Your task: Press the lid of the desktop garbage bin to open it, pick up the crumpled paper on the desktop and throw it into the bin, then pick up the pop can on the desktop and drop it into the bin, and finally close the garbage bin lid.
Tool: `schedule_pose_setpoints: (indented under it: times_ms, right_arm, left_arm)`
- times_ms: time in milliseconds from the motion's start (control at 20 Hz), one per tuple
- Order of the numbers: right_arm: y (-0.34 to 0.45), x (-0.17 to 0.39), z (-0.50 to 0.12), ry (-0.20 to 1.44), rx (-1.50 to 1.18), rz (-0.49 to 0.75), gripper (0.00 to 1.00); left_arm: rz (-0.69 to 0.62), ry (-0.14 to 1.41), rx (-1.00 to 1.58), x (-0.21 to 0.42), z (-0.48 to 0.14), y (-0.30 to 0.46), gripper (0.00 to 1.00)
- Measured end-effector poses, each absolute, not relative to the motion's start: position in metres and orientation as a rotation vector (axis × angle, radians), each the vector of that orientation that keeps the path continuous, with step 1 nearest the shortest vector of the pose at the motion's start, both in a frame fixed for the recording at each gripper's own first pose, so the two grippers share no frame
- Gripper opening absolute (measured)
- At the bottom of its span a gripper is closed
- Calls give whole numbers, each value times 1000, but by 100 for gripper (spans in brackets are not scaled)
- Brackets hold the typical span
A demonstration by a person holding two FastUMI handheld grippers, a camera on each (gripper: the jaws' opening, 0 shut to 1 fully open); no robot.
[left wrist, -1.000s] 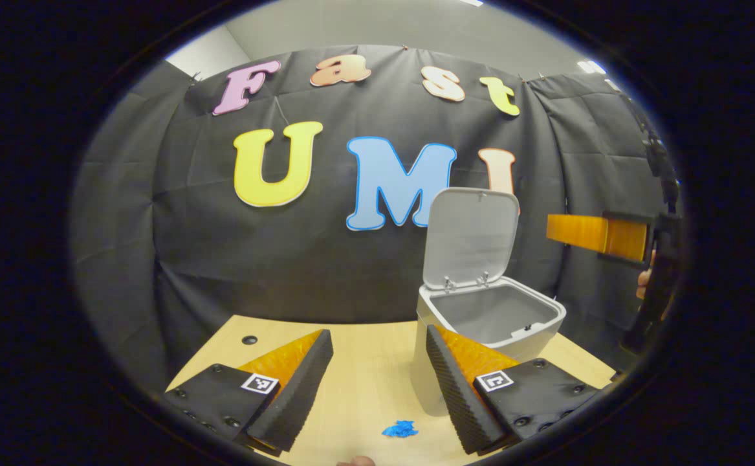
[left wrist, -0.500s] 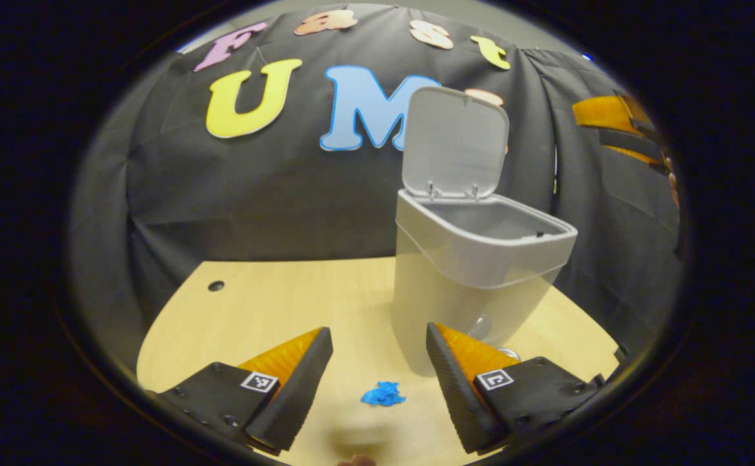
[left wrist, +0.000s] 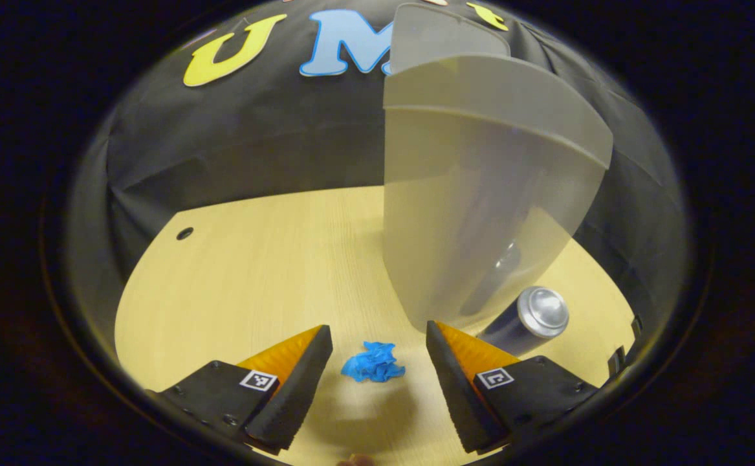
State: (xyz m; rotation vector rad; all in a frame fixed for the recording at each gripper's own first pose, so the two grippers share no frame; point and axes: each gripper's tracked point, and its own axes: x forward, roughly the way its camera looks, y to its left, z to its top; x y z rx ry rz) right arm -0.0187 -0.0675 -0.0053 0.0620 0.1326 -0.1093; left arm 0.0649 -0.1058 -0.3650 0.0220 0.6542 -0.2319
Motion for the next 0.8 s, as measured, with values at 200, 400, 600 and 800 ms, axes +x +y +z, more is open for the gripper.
schedule_pose_setpoints:
  times_ms: [200, 400, 600, 800]
  right_arm:
    - [-85, -30, -11, 156, 41, -155, 92]
    - [-99, -36, -14, 174, 29, -190, 92]
    - [-102, -35, -16, 179, 39, -195, 92]
    - [-96, -29, -17, 181, 37, -178, 92]
  left_arm:
    - [-209, 737, 27, 69, -395, -100, 96]
    - [-221, 754, 3, 72, -404, -97, 96]
    - [-183, 780, 36, 71, -424, -87, 95]
    - [-178, 764, 75, 71, -407, -85, 89]
